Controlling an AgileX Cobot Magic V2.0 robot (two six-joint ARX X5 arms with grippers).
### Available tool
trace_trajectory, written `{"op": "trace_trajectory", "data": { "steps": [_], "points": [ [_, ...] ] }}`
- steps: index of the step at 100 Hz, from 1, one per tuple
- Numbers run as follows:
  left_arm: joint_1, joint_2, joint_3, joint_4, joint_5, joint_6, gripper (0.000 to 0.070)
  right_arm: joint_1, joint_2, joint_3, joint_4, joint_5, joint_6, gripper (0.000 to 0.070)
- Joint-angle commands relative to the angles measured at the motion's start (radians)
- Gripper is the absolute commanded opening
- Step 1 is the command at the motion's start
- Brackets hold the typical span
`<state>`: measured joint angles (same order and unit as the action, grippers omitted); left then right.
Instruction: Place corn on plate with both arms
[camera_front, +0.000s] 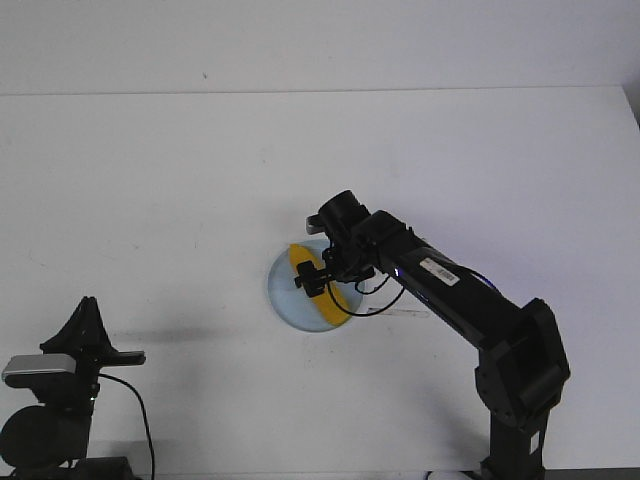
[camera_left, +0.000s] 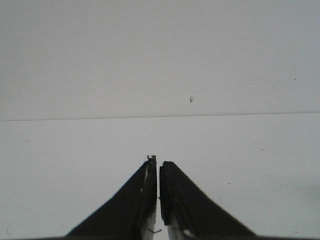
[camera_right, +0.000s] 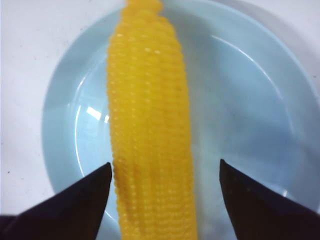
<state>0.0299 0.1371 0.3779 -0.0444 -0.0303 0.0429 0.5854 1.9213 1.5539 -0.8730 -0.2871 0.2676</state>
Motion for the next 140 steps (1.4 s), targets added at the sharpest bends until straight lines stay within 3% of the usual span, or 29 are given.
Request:
{"op": "trace_trajectory", "data": {
  "steps": [1,31,55,60,72,80,97,110,140],
  "points": [
    [0.001,-0.002,0.006,0.016,-0.005,0.013,0.0001,0.009,0.017,0.017,0.006,0.000,0.005,0.0492],
    [0.001,-0.002,0.006,0.016,-0.004,0.013,0.0002,-0.014,-0.074,0.018,0.034,0.013,-0.039,0.0491],
    [0.001,-0.002,0.006,0.016,-0.004,0.013,0.0002,-0.016,-0.131,0.016,0.006,0.152,-0.144,0.0477],
    [0.001,-0.002,0.006,0.016,-0.004,0.013,0.0002,-0.017,-0.136,0.014,-0.006,0.185,-0.170,0.0431],
    [0.001,-0.002,0.006,0.016,-0.005,0.013,0.0002,-0.031,-0.172,-0.025,0.006,0.220,-0.196,0.0238],
    [0.001,-0.002,0.006,0.016,-0.004,0.013,0.0002,-0.045,-0.216,-0.093,0.045,0.220,-0.206,0.0177],
    [0.001,-0.002,0.006,0.016,-0.004,0.013,0.0002,-0.093,-0.370,-0.340,0.243,0.216,-0.239,0.0157],
    [0.001,-0.002,0.006,0.016,-0.004,0.013,0.0002,-0.166,-0.532,-0.566,0.468,0.212,-0.241,0.0014],
    [0.001,-0.002,0.006,0.016,-0.004,0.013,0.0002,-0.379,-0.895,-0.953,0.838,0.217,-0.247,0.0014]
  ]
}}
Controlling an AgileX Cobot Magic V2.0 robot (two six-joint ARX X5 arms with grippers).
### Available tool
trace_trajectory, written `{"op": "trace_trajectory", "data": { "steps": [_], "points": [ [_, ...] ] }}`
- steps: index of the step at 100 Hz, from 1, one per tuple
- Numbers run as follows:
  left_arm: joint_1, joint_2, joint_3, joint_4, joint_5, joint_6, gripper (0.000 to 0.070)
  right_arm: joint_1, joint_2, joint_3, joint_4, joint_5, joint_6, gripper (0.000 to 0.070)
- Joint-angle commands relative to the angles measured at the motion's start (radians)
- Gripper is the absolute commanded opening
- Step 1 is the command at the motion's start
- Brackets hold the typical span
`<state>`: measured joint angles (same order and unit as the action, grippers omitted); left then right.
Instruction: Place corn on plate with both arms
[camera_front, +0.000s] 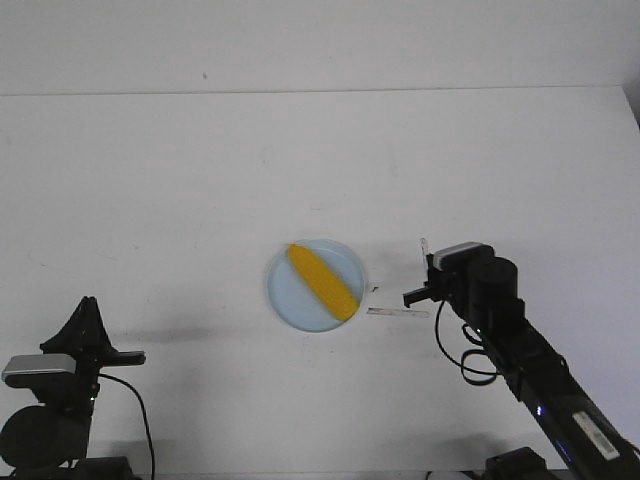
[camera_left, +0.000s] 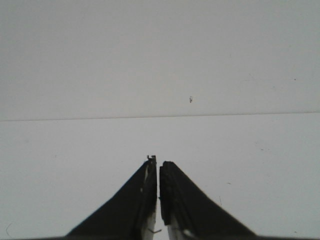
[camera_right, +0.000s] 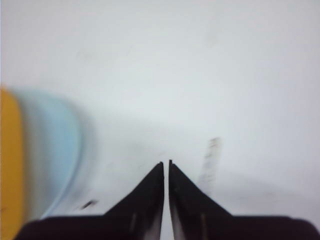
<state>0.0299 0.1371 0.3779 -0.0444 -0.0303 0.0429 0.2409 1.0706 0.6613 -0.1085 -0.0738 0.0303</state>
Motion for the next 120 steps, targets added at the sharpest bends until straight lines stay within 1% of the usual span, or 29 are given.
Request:
{"op": "trace_trajectory", "data": {
  "steps": [1,19,24,31,42,68,94,120],
  "points": [
    [0.001,-0.002,0.006,0.016,-0.004,0.013,0.0002,-0.043,-0.054,-0.073,0.087,0.004,-0.010,0.0014],
    [0.001,-0.002,0.006,0.016,-0.004,0.013,0.0002,-0.153,-0.238,-0.275,0.341,0.003,-0.008,0.0014],
    [0.001,-0.002,0.006,0.016,-0.004,0.013,0.0002,-0.175,-0.299,-0.322,0.372,0.003,-0.009,0.0014],
    [0.001,-0.002,0.006,0.016,-0.004,0.013,0.0002,-0.201,-0.367,-0.352,0.352,0.003,-0.009,0.0014],
    [0.001,-0.002,0.006,0.016,-0.004,0.013,0.0002,-0.228,-0.477,-0.360,0.252,0.003,-0.008,0.0014],
    [0.001,-0.002,0.006,0.016,-0.004,0.013,0.0002,-0.235,-0.716,-0.360,0.130,0.003,-0.006,0.0014],
    [0.001,-0.002,0.006,0.016,-0.004,0.013,0.0002,-0.235,-0.862,-0.360,0.122,-0.002,-0.006,0.0014],
    [0.001,-0.002,0.006,0.016,-0.004,0.013,0.0002,-0.235,-0.894,-0.360,0.123,-0.002,-0.006,0.0015]
  ]
}}
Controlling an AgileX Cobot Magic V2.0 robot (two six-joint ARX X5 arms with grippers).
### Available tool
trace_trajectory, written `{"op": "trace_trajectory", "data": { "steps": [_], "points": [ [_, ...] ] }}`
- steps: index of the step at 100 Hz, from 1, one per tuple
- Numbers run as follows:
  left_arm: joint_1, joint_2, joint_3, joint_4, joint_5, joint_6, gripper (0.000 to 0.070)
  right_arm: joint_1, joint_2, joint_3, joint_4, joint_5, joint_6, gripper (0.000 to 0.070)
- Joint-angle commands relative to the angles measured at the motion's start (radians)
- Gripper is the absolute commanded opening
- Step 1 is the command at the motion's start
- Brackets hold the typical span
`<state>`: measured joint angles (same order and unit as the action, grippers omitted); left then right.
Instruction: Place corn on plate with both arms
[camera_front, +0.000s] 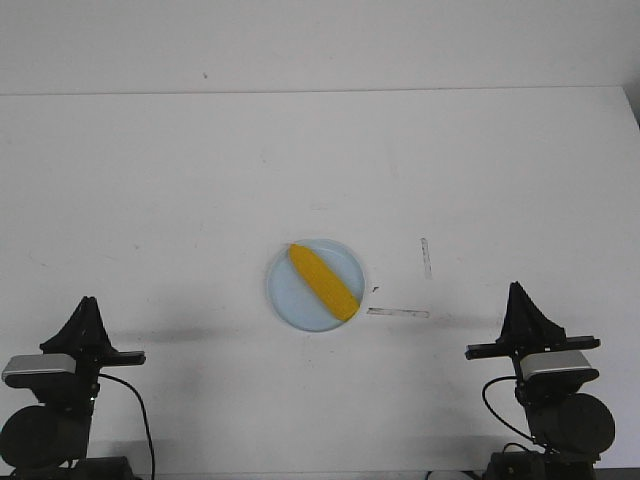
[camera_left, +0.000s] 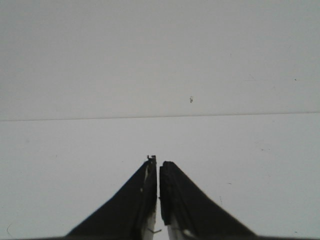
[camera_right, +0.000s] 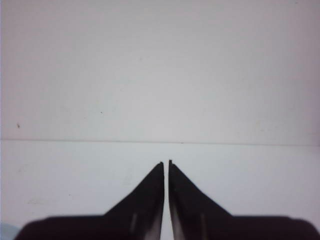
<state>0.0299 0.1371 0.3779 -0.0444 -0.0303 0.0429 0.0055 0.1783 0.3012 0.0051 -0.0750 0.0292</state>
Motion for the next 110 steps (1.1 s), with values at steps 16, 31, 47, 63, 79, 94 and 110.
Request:
{"op": "trace_trajectory", "data": {
  "steps": [16,31,47,63,79,94,110],
  "points": [
    [0.001,-0.002,0.006,0.016,-0.004,0.013,0.0002,0.000,-0.002,0.000,0.010,0.000,-0.005,0.0014],
    [0.001,-0.002,0.006,0.016,-0.004,0.013,0.0002,0.000,-0.002,0.000,0.010,0.000,-0.005,0.0014],
    [0.001,-0.002,0.006,0.016,-0.004,0.013,0.0002,0.000,-0.002,0.000,0.010,0.000,-0.005,0.0014],
    [0.001,-0.002,0.006,0.016,-0.004,0.013,0.0002,0.000,-0.002,0.000,0.010,0.000,-0.005,0.0014],
    [0.000,-0.022,0.004,0.011,-0.003,0.013,0.0001,0.000,-0.002,0.000,0.010,0.000,-0.005,0.0014],
    [-0.016,-0.056,-0.036,0.044,0.027,0.013,0.0001,0.000,-0.002,0.000,0.010,0.000,-0.005,0.0014],
    [-0.031,-0.105,-0.139,0.096,0.027,-0.027,0.0001,0.000,-0.002,0.000,0.010,0.000,-0.005,0.0014]
  ]
}}
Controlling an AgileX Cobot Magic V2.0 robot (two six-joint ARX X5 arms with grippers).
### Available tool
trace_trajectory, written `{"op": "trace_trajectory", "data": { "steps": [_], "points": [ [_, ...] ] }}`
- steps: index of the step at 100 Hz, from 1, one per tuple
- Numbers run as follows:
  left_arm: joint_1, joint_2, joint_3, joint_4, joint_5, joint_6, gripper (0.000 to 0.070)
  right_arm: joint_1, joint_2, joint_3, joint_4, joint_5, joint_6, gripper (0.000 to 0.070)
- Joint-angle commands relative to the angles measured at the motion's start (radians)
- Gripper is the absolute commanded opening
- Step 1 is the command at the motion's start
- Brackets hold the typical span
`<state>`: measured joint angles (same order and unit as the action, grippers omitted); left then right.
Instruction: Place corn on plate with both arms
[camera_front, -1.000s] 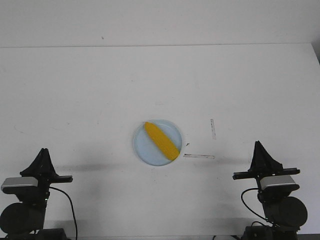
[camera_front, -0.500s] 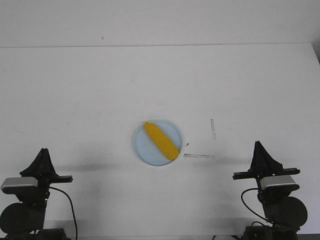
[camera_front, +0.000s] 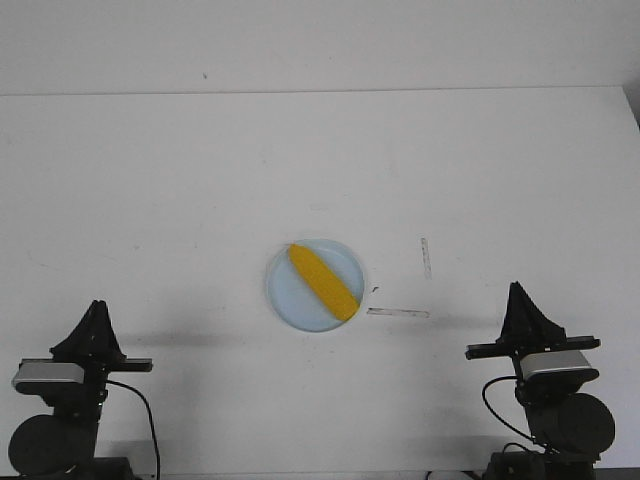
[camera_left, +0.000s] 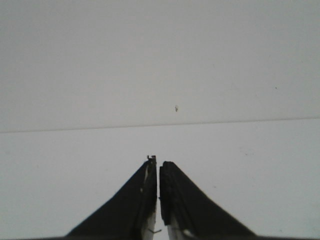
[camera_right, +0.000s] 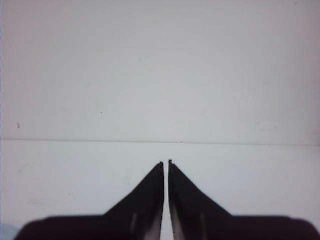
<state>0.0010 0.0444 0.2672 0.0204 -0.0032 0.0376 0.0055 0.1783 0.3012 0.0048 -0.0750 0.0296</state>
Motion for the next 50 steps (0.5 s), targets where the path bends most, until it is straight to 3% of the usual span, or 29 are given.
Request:
{"op": "trace_trajectory", "data": {
  "steps": [1,34,50],
  "points": [
    [-0.002,-0.015,-0.036,0.035,0.000,-0.025,0.0001,0.000,-0.002,0.000,0.010,0.000,-0.005,0.0014],
    [-0.001,-0.041,-0.256,0.162,0.000,-0.030,0.0001,0.000,-0.002,0.000,0.010,0.000,-0.005,0.0014],
    [-0.001,-0.041,-0.254,0.126,-0.010,-0.031,0.0001,0.000,-0.002,0.000,0.010,0.000,-0.005,0.0014]
  ]
}}
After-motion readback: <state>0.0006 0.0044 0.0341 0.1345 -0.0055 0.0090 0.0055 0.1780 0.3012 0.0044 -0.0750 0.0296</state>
